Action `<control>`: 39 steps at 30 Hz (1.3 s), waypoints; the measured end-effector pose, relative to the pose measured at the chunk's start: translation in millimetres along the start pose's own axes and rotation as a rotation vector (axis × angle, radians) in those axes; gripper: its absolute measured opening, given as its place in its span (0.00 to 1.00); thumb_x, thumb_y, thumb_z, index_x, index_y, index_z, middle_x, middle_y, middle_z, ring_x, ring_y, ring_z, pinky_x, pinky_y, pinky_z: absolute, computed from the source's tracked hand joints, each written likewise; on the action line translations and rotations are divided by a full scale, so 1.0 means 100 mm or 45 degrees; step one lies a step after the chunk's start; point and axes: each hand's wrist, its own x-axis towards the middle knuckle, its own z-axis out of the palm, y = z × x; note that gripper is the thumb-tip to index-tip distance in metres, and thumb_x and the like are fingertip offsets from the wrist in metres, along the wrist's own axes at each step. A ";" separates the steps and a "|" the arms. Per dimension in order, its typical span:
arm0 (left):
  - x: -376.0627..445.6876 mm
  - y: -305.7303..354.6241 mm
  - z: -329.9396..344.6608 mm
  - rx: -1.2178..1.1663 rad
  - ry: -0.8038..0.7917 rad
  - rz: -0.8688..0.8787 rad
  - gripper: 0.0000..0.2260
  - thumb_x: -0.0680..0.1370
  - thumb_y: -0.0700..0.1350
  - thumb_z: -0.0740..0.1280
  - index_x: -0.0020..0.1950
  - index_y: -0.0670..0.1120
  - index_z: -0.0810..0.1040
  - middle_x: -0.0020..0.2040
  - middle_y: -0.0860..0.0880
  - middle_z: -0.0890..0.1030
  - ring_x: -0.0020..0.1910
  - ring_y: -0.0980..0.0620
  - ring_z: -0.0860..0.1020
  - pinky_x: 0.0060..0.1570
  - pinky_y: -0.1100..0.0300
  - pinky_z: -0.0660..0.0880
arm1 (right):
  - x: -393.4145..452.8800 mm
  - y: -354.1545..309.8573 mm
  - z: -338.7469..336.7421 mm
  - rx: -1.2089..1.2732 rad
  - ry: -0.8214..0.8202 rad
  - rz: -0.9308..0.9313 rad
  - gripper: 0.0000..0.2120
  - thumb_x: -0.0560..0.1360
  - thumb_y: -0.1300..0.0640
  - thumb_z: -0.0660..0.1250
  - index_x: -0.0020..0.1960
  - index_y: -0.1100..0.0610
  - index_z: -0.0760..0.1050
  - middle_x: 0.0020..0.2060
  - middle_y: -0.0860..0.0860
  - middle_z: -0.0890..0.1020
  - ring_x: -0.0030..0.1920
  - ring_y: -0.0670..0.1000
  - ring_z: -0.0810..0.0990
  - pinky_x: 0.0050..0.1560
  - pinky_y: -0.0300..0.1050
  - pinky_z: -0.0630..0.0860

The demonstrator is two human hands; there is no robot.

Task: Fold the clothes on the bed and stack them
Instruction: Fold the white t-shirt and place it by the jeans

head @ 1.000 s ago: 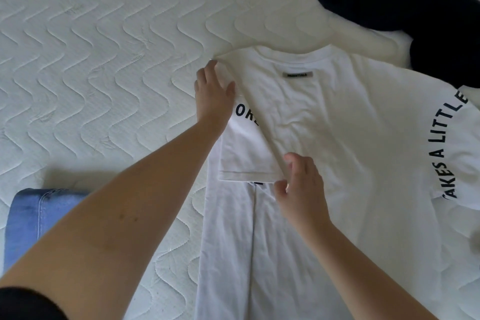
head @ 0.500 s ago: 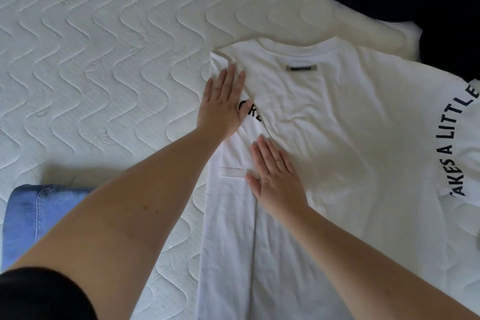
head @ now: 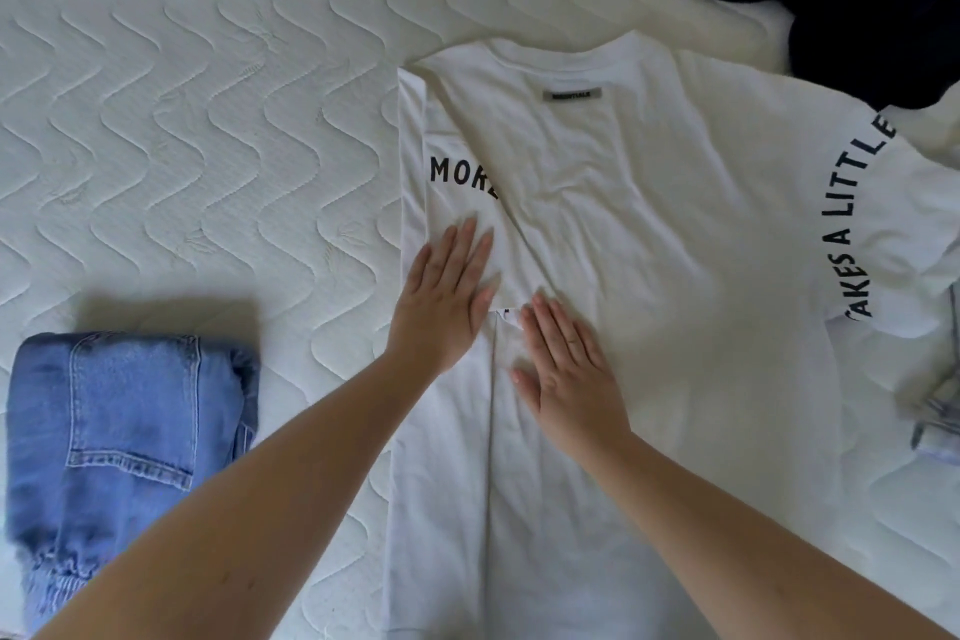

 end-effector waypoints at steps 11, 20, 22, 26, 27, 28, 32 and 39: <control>-0.49 0.41 -0.33 -0.040 -0.153 0.027 0.25 0.81 0.49 0.61 0.78 0.43 0.63 0.76 0.42 0.66 0.75 0.44 0.65 0.72 0.47 0.64 | -0.46 0.15 -0.25 0.028 -0.183 0.063 0.29 0.82 0.44 0.51 0.79 0.56 0.54 0.79 0.52 0.57 0.78 0.52 0.56 0.76 0.47 0.48; -0.25 1.09 -0.67 -0.022 -0.288 0.266 0.25 0.83 0.50 0.56 0.80 0.47 0.58 0.77 0.43 0.64 0.76 0.44 0.61 0.73 0.50 0.58 | -0.91 0.91 -0.95 0.220 -0.009 0.576 0.27 0.82 0.50 0.57 0.78 0.56 0.57 0.76 0.53 0.63 0.76 0.53 0.60 0.74 0.48 0.57; -0.12 1.29 -0.65 -0.014 -0.297 0.323 0.26 0.83 0.51 0.55 0.80 0.48 0.56 0.78 0.44 0.63 0.77 0.44 0.59 0.73 0.50 0.57 | -0.94 1.08 -0.99 0.351 0.033 0.679 0.27 0.82 0.50 0.58 0.78 0.56 0.57 0.76 0.53 0.63 0.76 0.53 0.60 0.74 0.49 0.58; 0.10 1.64 -0.48 0.071 -0.367 0.417 0.27 0.83 0.54 0.54 0.81 0.51 0.51 0.80 0.45 0.55 0.79 0.45 0.54 0.75 0.51 0.54 | -0.93 1.50 -0.95 0.731 0.169 0.943 0.26 0.81 0.51 0.59 0.77 0.54 0.60 0.74 0.54 0.66 0.74 0.54 0.63 0.72 0.51 0.61; 0.14 1.72 -0.44 0.078 -0.403 0.420 0.27 0.84 0.55 0.54 0.81 0.52 0.50 0.81 0.45 0.53 0.79 0.45 0.52 0.75 0.50 0.53 | -0.92 1.60 -0.94 0.833 0.225 0.994 0.25 0.81 0.52 0.60 0.77 0.53 0.61 0.73 0.54 0.67 0.73 0.55 0.65 0.71 0.51 0.63; 0.18 1.80 -0.41 0.071 -0.443 0.426 0.28 0.84 0.55 0.54 0.81 0.52 0.49 0.81 0.45 0.52 0.79 0.45 0.51 0.76 0.50 0.52 | -0.91 1.71 -0.95 0.905 0.290 1.035 0.25 0.80 0.53 0.61 0.76 0.53 0.63 0.71 0.55 0.69 0.72 0.55 0.66 0.70 0.50 0.64; 0.35 2.15 -0.37 0.050 -0.523 0.465 0.28 0.84 0.56 0.55 0.81 0.54 0.47 0.81 0.46 0.48 0.80 0.45 0.50 0.76 0.50 0.52 | -0.89 2.16 -1.00 1.048 0.408 1.270 0.25 0.79 0.54 0.63 0.74 0.60 0.63 0.69 0.59 0.71 0.68 0.58 0.70 0.65 0.47 0.65; 0.82 2.73 -0.40 0.000 -0.539 0.456 0.29 0.83 0.56 0.55 0.81 0.54 0.47 0.81 0.46 0.48 0.80 0.46 0.49 0.76 0.50 0.52 | -0.69 2.71 -1.09 1.716 0.557 1.565 0.23 0.77 0.52 0.67 0.69 0.59 0.68 0.48 0.49 0.75 0.46 0.49 0.73 0.49 0.42 0.69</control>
